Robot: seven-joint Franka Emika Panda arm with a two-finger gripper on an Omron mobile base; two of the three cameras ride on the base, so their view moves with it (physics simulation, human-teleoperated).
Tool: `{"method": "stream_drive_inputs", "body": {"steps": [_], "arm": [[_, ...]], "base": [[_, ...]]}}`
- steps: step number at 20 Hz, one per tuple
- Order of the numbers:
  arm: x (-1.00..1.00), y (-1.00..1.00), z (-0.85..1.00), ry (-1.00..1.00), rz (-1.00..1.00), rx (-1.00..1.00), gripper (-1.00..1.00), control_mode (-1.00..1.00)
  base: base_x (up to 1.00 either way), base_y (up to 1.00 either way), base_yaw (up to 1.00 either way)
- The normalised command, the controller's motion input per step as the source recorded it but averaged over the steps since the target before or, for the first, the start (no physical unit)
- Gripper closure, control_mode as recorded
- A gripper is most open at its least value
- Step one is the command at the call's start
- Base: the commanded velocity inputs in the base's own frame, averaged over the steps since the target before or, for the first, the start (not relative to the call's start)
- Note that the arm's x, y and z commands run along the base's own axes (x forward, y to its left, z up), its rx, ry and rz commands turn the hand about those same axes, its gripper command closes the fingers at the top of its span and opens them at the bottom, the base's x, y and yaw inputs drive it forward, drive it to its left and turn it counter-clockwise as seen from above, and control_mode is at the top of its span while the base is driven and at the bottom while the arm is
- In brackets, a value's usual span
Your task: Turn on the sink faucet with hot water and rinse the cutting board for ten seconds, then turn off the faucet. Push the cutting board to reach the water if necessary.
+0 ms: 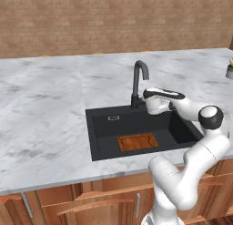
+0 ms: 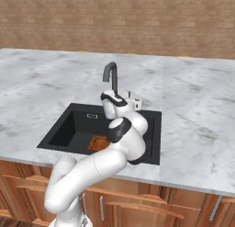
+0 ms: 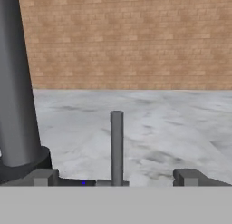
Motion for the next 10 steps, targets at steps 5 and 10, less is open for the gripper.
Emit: {"method": "stream_drive_inputs", "body": {"steps": [5,10], "arm": [[0.19,0.00,0.00,0.00,0.00,0.00,-1.00,-1.00],[0.17,0.00,0.00,0.00,0.00,0.00,-1.00,-1.00]], "base": [[0.00,0.00,0.00],[0.00,0.00,0.00]]}}
